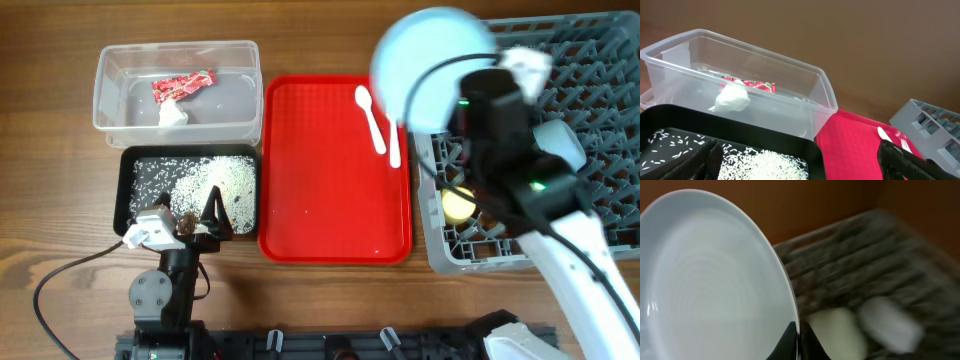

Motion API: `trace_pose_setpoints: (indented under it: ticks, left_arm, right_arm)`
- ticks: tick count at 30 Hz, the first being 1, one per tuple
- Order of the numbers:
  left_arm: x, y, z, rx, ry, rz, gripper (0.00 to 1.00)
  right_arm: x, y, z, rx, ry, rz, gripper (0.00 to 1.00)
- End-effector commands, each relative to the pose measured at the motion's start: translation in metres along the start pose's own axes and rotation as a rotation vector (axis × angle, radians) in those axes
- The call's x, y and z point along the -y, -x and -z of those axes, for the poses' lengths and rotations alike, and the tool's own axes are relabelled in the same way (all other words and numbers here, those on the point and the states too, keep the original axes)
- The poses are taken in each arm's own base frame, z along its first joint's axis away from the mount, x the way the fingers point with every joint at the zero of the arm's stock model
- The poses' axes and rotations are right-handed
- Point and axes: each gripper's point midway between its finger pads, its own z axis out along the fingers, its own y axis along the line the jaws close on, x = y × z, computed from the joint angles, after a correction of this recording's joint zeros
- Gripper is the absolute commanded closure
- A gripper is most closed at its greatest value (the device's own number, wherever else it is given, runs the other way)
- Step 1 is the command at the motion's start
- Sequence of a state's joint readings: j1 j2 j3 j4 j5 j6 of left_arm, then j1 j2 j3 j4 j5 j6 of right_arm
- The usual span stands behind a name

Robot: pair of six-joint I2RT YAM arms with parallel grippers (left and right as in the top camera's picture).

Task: Sort waste into correct bins and load items into the dishwasher rack
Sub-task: 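Lift the light-blue plate with right gripper and stand it in the rack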

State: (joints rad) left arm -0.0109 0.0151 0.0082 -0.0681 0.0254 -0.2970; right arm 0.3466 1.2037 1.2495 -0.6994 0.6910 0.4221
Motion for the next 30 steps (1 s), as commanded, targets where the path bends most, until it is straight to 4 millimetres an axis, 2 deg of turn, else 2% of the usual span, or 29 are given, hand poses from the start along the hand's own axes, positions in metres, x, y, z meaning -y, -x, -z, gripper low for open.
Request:
trace_pose_setpoints:
  ticks: [1, 3, 6, 10, 12, 17, 21, 25, 30]
  left_arm:
    - [-0.001, -0.002, 0.0, -0.009, 0.003, -0.001, 0.0]
    - [-0.001, -0.002, 0.0, -0.009, 0.003, -0.001, 0.0]
    - [-0.001, -0.002, 0.0, -0.009, 0.003, -0.001, 0.0]
    - [-0.001, -0.002, 0.0, -0.009, 0.003, -0.001, 0.0]
    - [-0.001, -0.002, 0.0, -0.009, 0.003, -0.001, 0.0]
    - [-0.001, -0.002, 0.0, -0.009, 0.003, -0.001, 0.0]
    - [-0.001, -0.002, 0.0, -0.009, 0.003, -0.001, 0.0]
    - [-0.001, -0.002, 0.0, -0.009, 0.003, -0.001, 0.0]
    - [-0.001, -0.002, 0.0, -0.009, 0.003, -0.001, 0.0]
  right_arm:
    - [0.091, 0.037, 0.006, 0.124, -0.475, 0.181, 0.96]
    - [0.1, 0.047, -0.001, 0.115, -0.515, 0.266, 0.96]
    - [0.103, 0.06, -0.013, 0.131, -0.543, 0.311, 0.96]
    - [0.099, 0.077, -0.035, 0.158, -0.581, 0.379, 0.96]
    - [0.089, 0.079, -0.049, 0.153, -0.572, 0.446, 0.96]
    - [0.067, 0.058, -0.094, 0.051, -0.572, 0.705, 0.96]
    - [0.058, 0.04, -0.117, 0.013, -0.568, 0.725, 0.96]
    - [0.054, 0.031, -0.123, 0.001, -0.548, 0.705, 0.96]
    - [0.048, 0.03, -0.121, 0.016, -0.533, 0.671, 0.96]
